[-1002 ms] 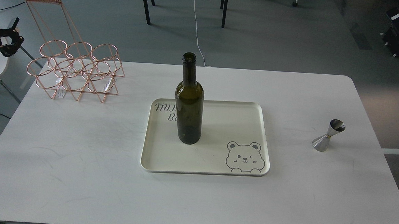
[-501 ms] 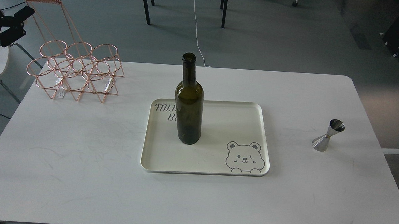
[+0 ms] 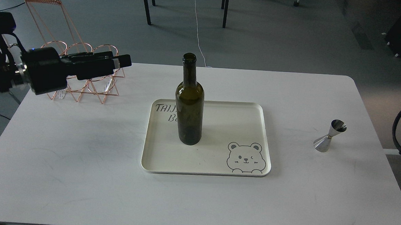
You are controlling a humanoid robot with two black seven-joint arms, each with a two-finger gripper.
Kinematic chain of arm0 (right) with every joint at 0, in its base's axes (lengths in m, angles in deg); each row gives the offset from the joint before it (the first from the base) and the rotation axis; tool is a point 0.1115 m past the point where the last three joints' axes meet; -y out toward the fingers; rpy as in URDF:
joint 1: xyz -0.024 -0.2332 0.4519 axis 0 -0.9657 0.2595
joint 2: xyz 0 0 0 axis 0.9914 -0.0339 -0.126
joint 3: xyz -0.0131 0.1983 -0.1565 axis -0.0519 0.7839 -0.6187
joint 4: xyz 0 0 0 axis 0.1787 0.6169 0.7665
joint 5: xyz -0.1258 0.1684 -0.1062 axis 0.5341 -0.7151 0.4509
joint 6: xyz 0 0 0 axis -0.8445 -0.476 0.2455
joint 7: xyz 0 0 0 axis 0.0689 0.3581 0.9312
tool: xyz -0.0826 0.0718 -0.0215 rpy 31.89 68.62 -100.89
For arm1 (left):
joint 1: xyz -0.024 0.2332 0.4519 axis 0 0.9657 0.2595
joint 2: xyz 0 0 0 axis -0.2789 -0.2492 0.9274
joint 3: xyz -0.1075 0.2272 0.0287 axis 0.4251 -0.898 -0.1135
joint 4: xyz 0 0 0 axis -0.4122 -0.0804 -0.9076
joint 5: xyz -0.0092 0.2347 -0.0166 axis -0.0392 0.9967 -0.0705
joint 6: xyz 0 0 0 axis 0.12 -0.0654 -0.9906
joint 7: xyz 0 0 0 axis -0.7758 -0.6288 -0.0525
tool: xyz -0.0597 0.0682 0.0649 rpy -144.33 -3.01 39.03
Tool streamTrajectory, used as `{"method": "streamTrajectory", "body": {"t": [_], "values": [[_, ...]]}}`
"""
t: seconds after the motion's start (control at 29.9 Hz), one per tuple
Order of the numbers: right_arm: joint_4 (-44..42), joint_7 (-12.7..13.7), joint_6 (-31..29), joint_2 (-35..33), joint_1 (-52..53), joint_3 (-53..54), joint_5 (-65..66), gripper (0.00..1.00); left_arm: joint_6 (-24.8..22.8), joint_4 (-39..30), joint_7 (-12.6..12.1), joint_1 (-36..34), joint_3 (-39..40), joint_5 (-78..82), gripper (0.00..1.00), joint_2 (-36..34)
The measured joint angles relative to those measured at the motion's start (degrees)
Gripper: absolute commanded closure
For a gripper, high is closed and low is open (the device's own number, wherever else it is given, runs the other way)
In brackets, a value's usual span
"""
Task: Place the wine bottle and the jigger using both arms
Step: 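Reach the left gripper toward the neck of the green wine bottle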
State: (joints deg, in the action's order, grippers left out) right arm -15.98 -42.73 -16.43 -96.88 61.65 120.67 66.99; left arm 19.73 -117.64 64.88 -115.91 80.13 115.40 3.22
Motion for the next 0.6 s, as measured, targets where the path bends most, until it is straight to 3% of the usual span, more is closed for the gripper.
{"method": "streamTrajectory", "body": {"t": [0.2, 0.6], "values": [[0.1, 0.0, 0.0, 0.0, 0.0, 0.2, 0.0, 0.04, 5.1, -0.4, 0.0, -0.5, -0.2, 17.7, 0.03, 7.2], [0.3, -0.1, 0.0, 0.0, 0.0, 1.2, 0.0, 0.04, 6.4, 4.2, -1.4, -2.5, -0.3, 28.3, 0.06, 21.1]]}}
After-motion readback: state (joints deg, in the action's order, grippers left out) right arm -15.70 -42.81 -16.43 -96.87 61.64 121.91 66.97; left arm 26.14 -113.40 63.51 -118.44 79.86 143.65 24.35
